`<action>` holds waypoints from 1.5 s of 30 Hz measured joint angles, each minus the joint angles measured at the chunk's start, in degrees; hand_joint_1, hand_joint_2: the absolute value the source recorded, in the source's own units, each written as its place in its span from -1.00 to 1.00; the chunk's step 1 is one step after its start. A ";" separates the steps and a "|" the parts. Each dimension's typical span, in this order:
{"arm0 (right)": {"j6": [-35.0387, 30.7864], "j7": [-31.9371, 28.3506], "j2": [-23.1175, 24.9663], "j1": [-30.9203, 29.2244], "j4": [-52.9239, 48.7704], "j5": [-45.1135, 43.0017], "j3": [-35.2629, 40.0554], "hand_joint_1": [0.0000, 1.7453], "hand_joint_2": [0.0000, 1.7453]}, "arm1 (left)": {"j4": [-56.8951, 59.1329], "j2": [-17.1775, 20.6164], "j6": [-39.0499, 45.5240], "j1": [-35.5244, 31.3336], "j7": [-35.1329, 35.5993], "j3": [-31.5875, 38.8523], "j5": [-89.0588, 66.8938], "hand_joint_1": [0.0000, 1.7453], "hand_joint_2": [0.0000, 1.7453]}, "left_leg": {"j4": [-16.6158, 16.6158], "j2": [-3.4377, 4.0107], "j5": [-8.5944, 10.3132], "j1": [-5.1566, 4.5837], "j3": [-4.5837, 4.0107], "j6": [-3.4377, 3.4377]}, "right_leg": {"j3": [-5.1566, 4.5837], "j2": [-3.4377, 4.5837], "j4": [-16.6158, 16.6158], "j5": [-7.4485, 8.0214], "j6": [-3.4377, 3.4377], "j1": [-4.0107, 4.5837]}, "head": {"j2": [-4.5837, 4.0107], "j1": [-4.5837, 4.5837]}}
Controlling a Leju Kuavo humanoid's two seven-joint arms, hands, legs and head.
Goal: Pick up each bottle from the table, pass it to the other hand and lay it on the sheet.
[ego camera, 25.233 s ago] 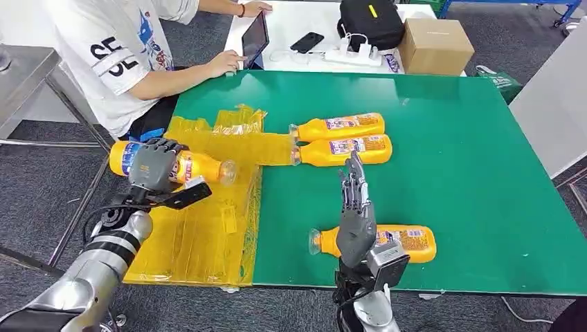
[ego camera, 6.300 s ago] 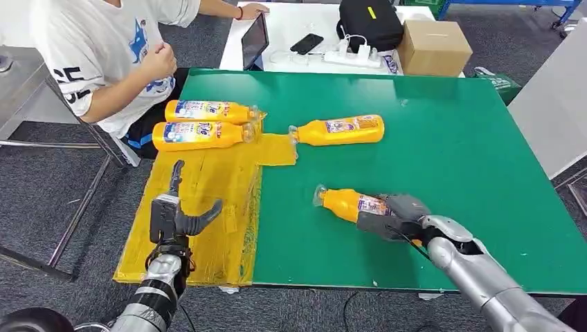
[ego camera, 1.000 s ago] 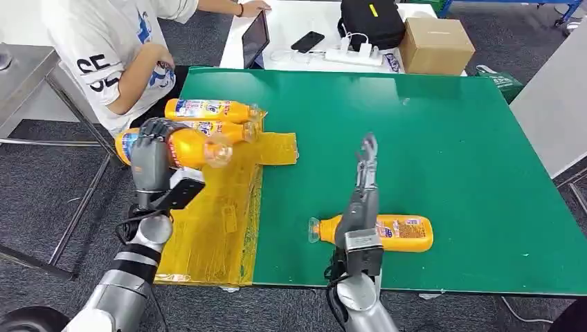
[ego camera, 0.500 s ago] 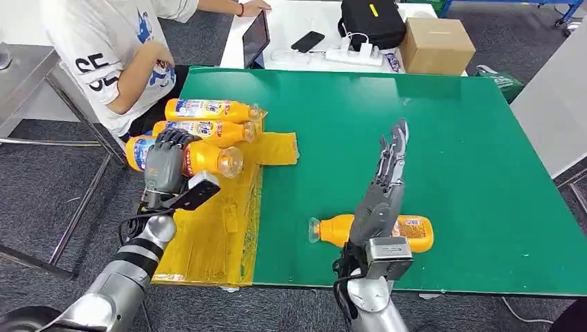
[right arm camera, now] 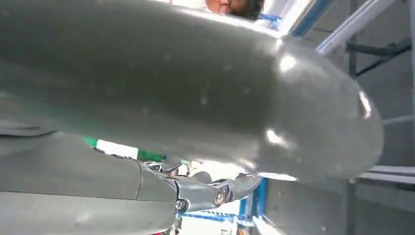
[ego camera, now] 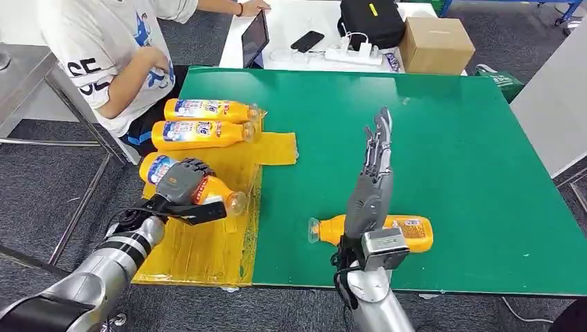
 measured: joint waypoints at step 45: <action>8.20 1.01 2.60 -2.02 16.22 1.18 -2.34 -1.00 1.00 | 2.58 2.26 -28.46 0.98 -8.81 2.40 20.22 -1.00 -1.00 | -0.03 -0.17 0.01 -0.03 0.63 -0.02 | 0.70 -0.11 0.02 -0.02 -0.02 -0.04 | 0.00 0.00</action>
